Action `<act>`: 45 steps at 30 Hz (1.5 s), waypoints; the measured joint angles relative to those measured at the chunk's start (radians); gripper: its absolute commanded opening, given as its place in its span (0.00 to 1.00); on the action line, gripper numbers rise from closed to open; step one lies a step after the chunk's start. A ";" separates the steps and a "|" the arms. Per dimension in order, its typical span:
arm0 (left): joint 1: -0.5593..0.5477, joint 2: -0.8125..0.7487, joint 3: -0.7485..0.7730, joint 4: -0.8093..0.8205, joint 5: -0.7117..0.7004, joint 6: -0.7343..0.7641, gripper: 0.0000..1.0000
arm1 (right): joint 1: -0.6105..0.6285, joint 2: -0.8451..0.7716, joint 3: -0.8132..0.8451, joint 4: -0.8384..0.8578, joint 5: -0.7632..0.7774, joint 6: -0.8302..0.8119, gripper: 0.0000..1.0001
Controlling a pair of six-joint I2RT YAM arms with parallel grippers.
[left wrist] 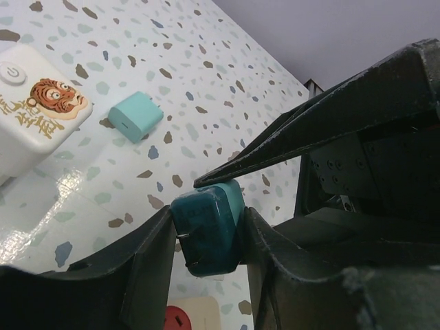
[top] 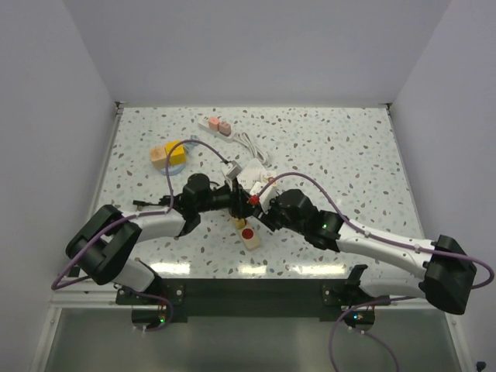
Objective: Insert the plug
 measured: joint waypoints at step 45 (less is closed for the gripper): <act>0.231 -0.321 -0.117 0.196 0.151 -0.022 0.00 | -0.191 -0.172 -0.019 0.243 -0.450 0.280 0.91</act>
